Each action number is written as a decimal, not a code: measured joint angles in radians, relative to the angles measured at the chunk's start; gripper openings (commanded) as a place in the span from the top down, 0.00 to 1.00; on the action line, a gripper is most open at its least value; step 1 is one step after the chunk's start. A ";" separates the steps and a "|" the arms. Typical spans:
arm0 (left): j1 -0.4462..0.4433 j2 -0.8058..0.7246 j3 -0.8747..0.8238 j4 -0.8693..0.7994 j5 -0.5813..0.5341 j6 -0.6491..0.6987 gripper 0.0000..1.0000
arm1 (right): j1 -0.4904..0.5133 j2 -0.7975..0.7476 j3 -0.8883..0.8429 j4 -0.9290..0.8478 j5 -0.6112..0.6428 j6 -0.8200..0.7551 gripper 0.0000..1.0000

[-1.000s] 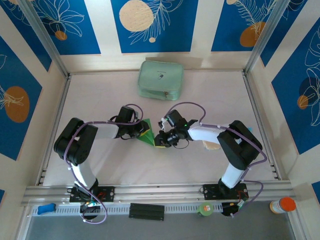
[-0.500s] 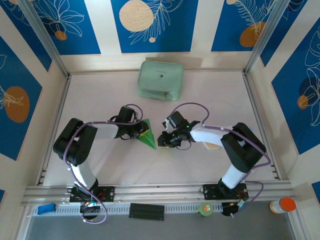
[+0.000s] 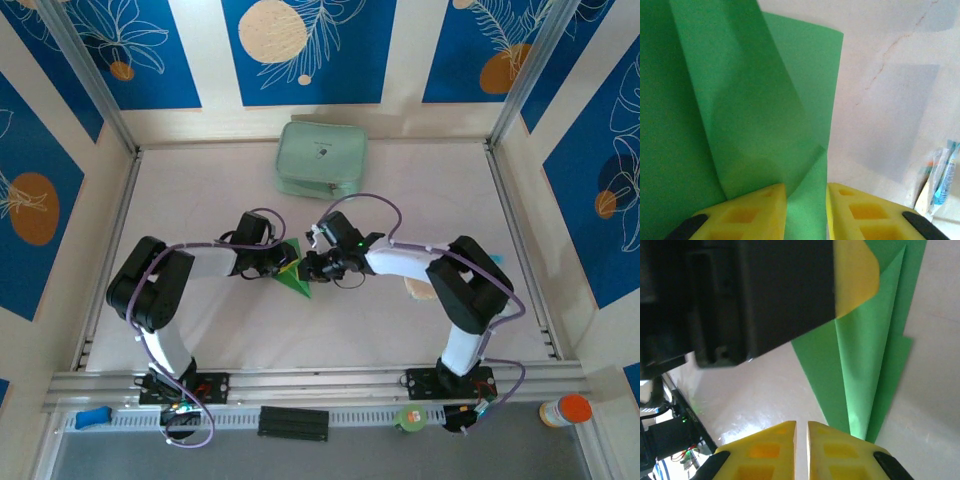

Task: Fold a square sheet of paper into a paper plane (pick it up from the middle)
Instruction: Fourth fold the wing at the center of the table.

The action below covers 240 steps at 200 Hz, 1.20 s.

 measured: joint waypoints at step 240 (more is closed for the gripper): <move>-0.072 -0.121 -0.121 0.101 0.087 0.210 0.84 | 0.000 0.080 0.032 -0.224 0.055 -0.143 0.92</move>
